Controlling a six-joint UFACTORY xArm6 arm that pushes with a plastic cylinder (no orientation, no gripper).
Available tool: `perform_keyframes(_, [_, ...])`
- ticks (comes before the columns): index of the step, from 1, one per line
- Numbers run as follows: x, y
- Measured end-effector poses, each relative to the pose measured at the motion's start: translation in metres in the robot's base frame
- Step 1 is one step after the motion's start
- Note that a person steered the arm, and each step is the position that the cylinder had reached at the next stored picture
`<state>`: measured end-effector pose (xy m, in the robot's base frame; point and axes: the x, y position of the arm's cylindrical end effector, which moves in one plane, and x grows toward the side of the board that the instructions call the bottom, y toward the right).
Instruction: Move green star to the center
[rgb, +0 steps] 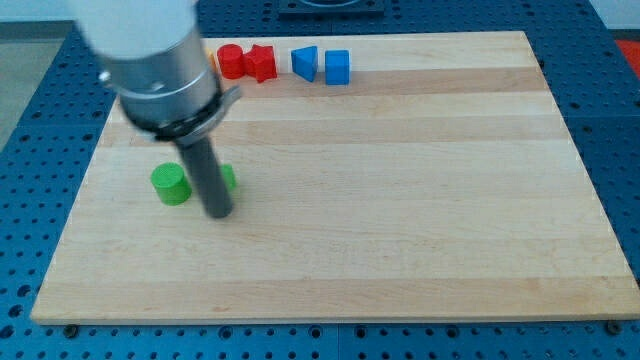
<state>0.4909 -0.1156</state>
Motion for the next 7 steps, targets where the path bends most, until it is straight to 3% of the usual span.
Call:
perform_keyframes(2, [-0.064, 0.078])
perform_keyframes(4, [0.082, 0.026])
perform_keyframes(5, [0.111, -0.010])
perform_keyframes(6, [0.108, -0.038])
perform_keyframes(7, [0.052, -0.039])
